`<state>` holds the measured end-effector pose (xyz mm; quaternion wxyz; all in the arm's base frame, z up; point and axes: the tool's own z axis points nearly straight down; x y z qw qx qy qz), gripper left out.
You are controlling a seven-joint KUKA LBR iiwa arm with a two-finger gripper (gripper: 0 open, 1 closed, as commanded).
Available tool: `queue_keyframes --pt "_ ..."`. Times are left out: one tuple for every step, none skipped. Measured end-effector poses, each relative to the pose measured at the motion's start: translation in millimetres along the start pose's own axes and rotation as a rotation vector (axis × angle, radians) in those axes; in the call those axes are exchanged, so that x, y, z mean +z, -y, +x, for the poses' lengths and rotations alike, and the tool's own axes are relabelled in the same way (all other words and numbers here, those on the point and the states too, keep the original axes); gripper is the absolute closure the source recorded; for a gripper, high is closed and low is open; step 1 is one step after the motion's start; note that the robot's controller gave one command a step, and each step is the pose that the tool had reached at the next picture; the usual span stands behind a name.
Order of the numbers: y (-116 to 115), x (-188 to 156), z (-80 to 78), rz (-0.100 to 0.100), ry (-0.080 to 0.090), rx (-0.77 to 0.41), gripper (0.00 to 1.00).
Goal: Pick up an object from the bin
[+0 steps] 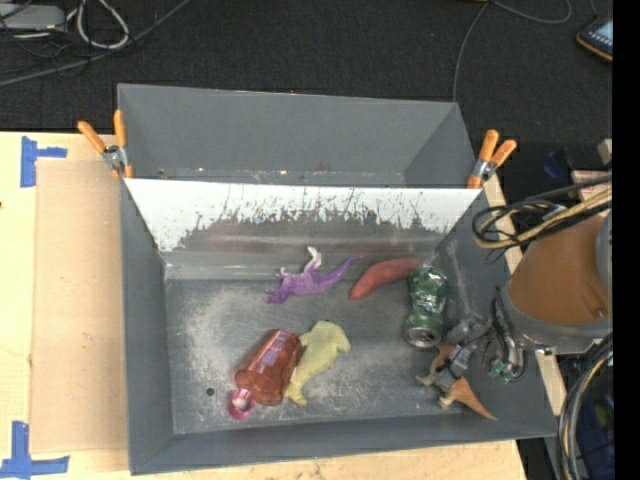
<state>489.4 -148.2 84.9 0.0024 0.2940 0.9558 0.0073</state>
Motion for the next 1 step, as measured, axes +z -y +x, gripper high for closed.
queue_keyframes --pt "1.6 -31.0 -2.7 0.001 0.008 0.000 1.00"
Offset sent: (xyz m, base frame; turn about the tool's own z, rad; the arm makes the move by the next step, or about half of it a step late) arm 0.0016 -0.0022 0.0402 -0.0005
